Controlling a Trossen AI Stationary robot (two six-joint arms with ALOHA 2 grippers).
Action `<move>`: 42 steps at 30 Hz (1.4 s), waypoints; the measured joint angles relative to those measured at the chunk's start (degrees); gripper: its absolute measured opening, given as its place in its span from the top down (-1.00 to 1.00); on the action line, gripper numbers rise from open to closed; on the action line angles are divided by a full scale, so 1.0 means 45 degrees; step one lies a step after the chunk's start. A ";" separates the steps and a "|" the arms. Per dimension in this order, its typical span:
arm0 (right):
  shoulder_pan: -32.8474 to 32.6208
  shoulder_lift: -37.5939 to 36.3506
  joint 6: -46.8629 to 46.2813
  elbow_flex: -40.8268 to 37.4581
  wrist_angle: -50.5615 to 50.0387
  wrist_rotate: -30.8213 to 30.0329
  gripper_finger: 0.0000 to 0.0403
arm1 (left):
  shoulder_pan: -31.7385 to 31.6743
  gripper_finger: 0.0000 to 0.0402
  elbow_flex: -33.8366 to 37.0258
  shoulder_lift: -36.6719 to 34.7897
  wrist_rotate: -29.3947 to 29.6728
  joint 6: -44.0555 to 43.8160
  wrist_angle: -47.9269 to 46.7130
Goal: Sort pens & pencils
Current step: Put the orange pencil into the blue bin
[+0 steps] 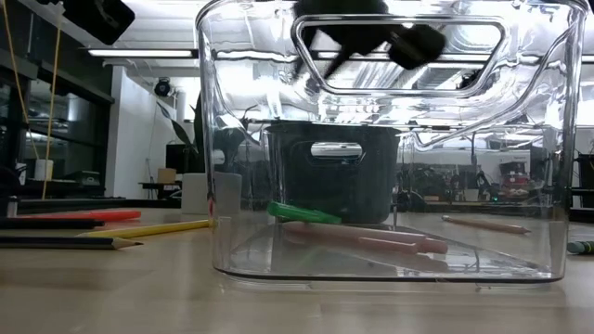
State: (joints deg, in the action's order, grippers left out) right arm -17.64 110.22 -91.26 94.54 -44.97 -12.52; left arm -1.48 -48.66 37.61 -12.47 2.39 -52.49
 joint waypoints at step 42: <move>-0.3177 -0.5795 -0.4241 -0.0005 -0.9080 -0.7516 0.62 | 0.0000 0.28 0.0000 0.0004 0.0440 -0.1819 0.0015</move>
State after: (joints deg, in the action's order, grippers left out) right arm -31.93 84.14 -110.34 94.52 -85.83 -46.34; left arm -1.48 -48.66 37.63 -10.49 -5.79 -52.42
